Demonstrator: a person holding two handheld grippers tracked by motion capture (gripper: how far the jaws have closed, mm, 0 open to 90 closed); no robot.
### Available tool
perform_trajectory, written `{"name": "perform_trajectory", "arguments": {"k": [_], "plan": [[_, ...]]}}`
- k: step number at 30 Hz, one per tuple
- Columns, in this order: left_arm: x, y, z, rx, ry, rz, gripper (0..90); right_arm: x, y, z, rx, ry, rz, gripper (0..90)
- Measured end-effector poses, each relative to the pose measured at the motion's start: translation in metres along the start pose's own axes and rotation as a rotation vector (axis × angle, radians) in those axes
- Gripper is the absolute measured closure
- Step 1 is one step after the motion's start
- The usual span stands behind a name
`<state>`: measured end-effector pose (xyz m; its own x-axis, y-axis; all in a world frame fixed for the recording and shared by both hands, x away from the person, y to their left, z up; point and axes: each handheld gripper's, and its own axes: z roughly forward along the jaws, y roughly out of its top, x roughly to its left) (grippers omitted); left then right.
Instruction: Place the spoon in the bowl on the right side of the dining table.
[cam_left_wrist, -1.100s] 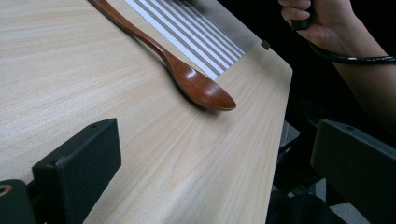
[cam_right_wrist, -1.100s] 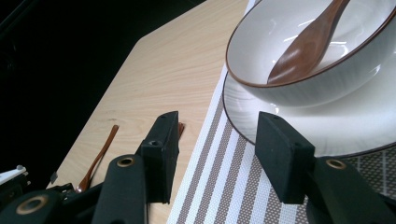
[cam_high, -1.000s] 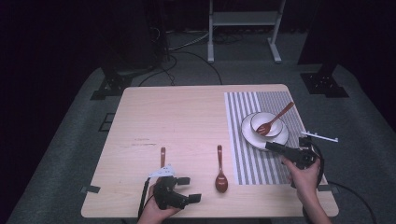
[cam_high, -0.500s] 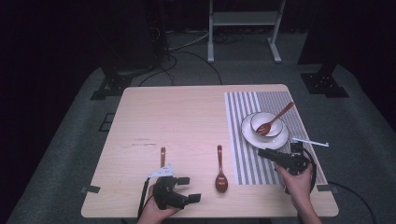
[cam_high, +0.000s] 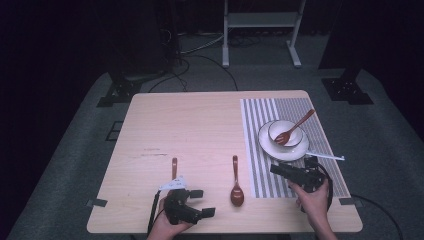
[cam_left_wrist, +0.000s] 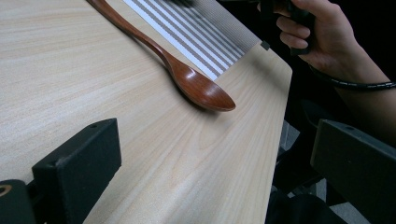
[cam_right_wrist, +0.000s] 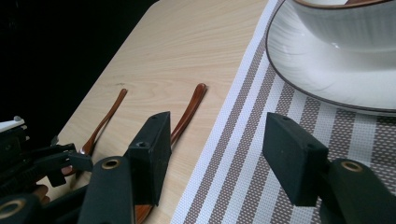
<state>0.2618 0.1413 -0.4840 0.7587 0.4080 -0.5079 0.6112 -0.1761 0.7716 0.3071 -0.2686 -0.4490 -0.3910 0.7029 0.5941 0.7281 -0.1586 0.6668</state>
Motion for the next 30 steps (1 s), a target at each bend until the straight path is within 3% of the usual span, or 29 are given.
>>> {"name": "perform_trajectory", "arguments": {"k": [15,26,30], "plan": [[0.000,0.000,-0.001,-0.001,0.003,-0.001,0.4,0.015,-0.013,0.006,0.023,0.014,-0.072,38.2],[0.001,0.000,-0.002,-0.002,0.003,-0.003,0.4,0.020,-0.024,0.006,0.025,0.024,-0.093,37.1],[0.001,0.000,-0.002,0.000,0.001,0.001,0.4,0.021,-0.031,0.009,0.032,0.050,-0.098,36.9]]}}
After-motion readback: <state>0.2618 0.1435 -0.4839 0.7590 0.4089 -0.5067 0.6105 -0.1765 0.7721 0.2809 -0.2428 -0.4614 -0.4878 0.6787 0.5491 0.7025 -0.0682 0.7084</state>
